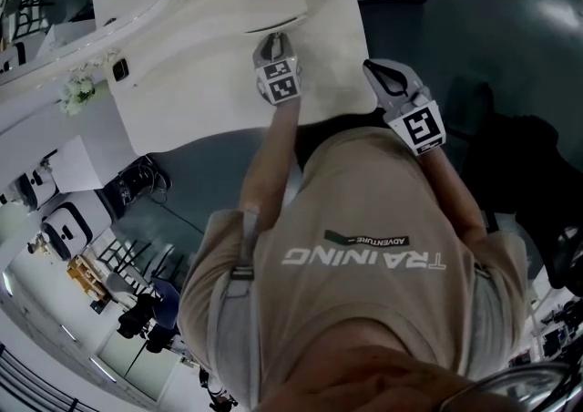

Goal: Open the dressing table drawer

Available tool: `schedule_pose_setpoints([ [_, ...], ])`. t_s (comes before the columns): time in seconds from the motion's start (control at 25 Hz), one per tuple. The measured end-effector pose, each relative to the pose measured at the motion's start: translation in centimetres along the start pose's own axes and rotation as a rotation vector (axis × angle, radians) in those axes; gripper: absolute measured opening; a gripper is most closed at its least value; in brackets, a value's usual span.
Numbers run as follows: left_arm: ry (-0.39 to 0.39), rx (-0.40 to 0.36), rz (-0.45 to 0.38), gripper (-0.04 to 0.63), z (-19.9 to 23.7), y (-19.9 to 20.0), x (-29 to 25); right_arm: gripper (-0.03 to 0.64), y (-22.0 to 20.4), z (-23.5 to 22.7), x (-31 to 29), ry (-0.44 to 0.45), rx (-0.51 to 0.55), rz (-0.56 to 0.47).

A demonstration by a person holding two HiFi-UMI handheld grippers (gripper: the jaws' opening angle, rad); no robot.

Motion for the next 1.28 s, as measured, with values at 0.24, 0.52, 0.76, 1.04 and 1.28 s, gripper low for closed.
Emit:
schedule_pose_setpoints([
  [0.24, 0.001, 0.010, 0.019, 0.095, -0.6, -0.8, 1.1, 0.003, -0.3, 0.4, 0.0, 0.026, -0.011, 0.003],
  [0.52, 0.011, 0.022, 0.035, 0.097, -1.0, -1.6, 2.0, 0.003, -0.6, 0.6, 0.3, 0.042, -0.001, 0.003],
  [0.76, 0.017, 0.032, 0.027, 0.097, -1.4, -1.8, 2.4, 0.003, -0.7, 0.9, 0.3, 0.051, -0.008, -0.006],
  [1.04, 0.005, 0.059, -0.016, 0.100, -1.9, -2.2, 5.9, 0.003, -1.3, 1.2, 0.0, 0.053, -0.017, -0.018],
  [1.28, -0.004, 0.104, -0.124, 0.083, -0.9, -1.4, 12.7, 0.003, -0.2, 3.1, -0.4, 0.073, 0.009, -0.027],
])
Point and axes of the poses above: the fingertips, and each gripper's own axes: x backward along the fingers, z to its left, y out of its top, the point moved 5 cm from there along x, backward along the fingers, and after that the axes turned 12 degrees about -x, right-handed, at the moved point
